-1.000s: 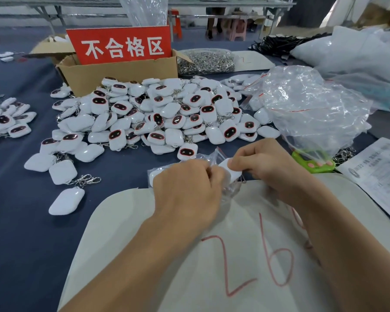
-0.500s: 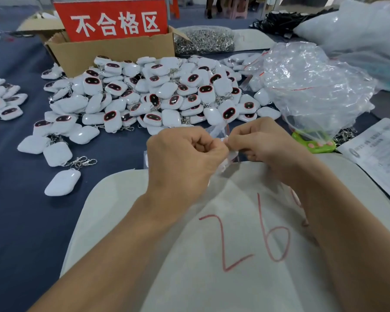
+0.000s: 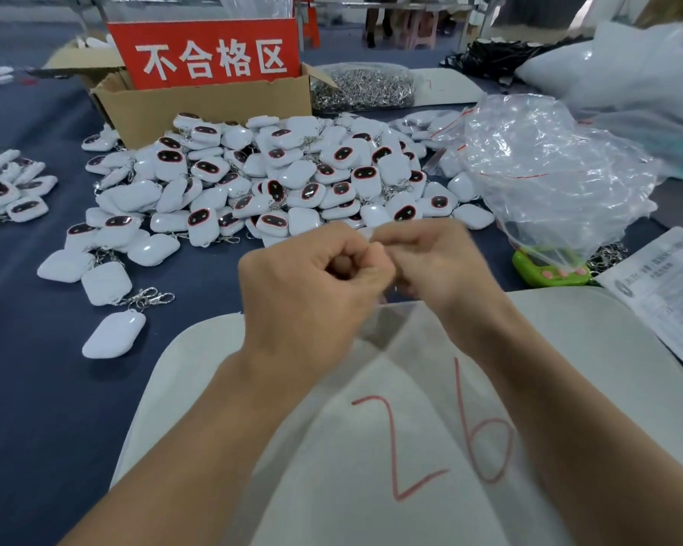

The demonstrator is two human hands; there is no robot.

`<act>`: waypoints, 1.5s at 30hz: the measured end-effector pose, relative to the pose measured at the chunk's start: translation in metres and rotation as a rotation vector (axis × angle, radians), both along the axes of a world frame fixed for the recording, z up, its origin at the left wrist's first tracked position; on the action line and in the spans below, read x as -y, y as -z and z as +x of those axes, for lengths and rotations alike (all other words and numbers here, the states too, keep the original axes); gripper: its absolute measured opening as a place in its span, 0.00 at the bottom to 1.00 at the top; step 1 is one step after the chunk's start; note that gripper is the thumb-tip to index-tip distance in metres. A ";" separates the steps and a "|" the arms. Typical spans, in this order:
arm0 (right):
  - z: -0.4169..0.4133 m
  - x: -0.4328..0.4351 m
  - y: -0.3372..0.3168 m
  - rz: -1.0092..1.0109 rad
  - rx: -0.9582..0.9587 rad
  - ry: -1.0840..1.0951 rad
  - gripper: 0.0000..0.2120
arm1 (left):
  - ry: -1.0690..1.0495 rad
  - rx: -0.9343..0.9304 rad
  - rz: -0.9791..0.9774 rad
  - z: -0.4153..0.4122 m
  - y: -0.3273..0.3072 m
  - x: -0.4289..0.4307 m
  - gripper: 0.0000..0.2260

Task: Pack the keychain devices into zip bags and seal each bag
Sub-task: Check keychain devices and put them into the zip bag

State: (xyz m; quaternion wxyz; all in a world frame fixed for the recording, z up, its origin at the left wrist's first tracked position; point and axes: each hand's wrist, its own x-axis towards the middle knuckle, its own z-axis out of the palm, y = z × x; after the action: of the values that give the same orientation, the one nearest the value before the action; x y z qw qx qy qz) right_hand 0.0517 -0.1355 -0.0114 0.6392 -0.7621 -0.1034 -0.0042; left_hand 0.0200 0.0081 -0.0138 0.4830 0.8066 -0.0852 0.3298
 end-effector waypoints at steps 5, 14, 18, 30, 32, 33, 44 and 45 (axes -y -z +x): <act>0.025 0.004 0.016 -0.160 0.066 0.345 0.23 | -0.141 -0.170 -0.226 0.033 0.001 -0.028 0.08; 0.019 -0.016 0.021 -0.719 0.180 -0.014 0.29 | -0.152 -0.137 -0.556 0.057 -0.025 -0.058 0.12; 0.014 -0.016 0.017 -0.801 0.128 0.007 0.18 | -0.137 0.054 -0.241 0.044 -0.033 -0.058 0.09; 0.000 0.009 0.009 -0.846 0.048 0.243 0.07 | 0.156 -0.349 0.560 0.025 0.028 0.000 0.17; 0.000 0.011 0.012 -0.755 0.120 0.354 0.03 | 0.164 -0.343 0.590 0.024 0.027 0.000 0.15; 0.002 0.012 0.013 -0.671 0.136 0.405 0.04 | 0.179 -0.344 0.602 0.023 0.027 0.001 0.15; 0.009 0.008 0.010 0.272 -0.256 0.267 0.08 | 0.147 -0.307 0.183 0.022 0.017 -0.001 0.10; 0.009 0.009 0.010 0.239 -0.240 0.271 0.08 | 0.138 -0.302 0.078 0.024 0.014 -0.004 0.09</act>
State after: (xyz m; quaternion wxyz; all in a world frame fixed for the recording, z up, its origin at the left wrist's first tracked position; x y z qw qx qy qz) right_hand 0.0612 -0.1441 -0.0212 0.7262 -0.6830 0.0778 -0.0114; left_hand 0.0442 0.0122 -0.0274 0.4799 0.8575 -0.0795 0.1674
